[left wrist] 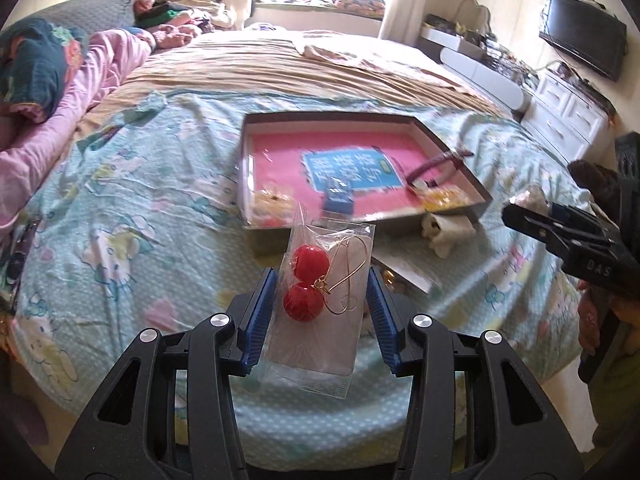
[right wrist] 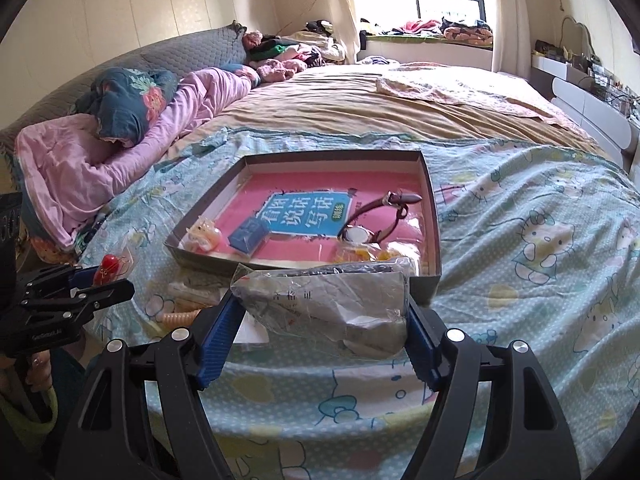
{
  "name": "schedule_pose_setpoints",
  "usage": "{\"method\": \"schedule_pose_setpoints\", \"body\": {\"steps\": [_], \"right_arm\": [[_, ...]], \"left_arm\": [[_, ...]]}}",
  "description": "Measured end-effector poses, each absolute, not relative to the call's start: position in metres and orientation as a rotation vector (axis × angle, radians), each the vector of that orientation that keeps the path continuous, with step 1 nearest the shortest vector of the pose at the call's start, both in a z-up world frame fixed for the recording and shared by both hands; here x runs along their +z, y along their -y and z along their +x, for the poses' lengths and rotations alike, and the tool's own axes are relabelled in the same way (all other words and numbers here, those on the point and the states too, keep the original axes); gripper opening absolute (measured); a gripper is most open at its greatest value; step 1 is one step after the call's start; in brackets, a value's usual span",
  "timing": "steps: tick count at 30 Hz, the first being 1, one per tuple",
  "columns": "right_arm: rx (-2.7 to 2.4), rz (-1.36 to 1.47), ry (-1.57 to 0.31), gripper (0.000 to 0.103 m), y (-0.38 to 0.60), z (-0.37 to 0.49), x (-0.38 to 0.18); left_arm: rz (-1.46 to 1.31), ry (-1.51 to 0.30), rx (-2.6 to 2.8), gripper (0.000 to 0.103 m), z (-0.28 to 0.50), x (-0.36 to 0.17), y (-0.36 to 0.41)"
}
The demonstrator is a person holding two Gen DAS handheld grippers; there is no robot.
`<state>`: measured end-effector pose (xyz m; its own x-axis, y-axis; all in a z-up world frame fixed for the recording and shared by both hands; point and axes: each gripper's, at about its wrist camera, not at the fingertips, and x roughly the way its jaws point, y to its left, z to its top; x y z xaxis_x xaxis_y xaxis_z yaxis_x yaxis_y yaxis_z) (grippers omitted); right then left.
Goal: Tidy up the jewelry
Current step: 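Carry the earring packet and plastic bag into the tray while both tools open to release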
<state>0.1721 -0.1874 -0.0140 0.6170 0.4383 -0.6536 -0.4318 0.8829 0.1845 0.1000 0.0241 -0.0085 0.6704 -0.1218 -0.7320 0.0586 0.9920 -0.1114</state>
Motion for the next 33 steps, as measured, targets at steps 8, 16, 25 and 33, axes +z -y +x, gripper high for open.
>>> {"method": "schedule_pose_setpoints", "body": {"steps": [8,16,25,33], "right_arm": [[0.526,0.013,-0.718,0.072,0.177,0.179,-0.002],[0.532,0.025,-0.677,0.072,0.173,0.189,0.01],[0.516,0.041,-0.634,0.072,0.176,0.205,0.025],[0.487,0.03,-0.619,0.072,0.175,0.221,0.029]], "left_arm": [[-0.079,-0.782,-0.044,0.037,0.111,0.006,-0.039],[-0.047,-0.737,-0.019,0.037,0.129,0.023,-0.037],[-0.064,-0.737,-0.029,0.037,0.161,0.03,-0.033],[-0.074,-0.751,-0.028,0.037,0.192,0.025,-0.027]]}}
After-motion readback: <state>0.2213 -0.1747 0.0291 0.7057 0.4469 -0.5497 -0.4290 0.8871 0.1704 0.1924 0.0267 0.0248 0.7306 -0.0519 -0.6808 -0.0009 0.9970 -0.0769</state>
